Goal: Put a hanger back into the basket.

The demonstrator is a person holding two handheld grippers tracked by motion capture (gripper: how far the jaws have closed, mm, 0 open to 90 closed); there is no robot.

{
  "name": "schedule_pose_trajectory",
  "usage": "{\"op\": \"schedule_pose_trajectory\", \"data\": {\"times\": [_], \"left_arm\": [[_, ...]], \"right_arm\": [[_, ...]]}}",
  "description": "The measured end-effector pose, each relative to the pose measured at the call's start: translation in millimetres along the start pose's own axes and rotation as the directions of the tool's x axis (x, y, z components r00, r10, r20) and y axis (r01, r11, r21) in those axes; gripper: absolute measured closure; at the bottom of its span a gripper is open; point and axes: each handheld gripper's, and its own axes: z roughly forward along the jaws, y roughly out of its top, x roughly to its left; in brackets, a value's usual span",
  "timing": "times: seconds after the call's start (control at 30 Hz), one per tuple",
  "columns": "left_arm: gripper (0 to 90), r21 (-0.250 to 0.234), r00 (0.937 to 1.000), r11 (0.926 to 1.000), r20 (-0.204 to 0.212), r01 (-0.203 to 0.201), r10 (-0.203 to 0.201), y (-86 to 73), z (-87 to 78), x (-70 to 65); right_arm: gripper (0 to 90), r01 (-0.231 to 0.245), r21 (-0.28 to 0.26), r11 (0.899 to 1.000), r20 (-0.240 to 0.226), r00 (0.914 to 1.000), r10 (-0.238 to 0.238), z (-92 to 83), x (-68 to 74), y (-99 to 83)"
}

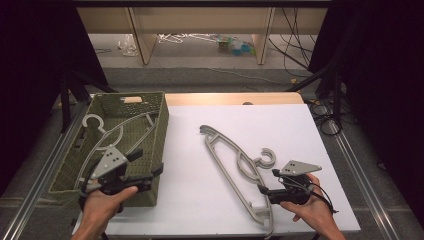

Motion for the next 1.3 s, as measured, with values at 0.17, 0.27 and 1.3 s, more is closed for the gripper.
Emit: {"op": "schedule_pose_trajectory", "data": {"times": [0.17, 0.27, 1.3], "left_arm": [[17.3, -0.014, 0.9989, 0.9998, 0.043, -0.017, 0.017, -8.3, 5.3, -20.0], [16.8, -0.029, 0.9961, 0.9979, 0.066, -0.058, 0.060, -17.2, 9.2, -29.9], [16.7, -0.047, 0.9827, 0.9949, 0.159, -0.089, 0.096, -46.2, 14.1, -50.9]], "right_arm": [[25.9, -0.001, -0.001, 1.000, -0.002, 1.0000, 0.001, -0.2, 1.0, 0.3], [25.9, 0.001, -0.002, 1.000, -0.002, 1.0000, -0.001, 0.0, 1.8, 0.2], [34.9, -0.050, 0.158, 0.986, 0.046, 0.9980, 0.044, 38.5, -10.4, -4.6]]}}
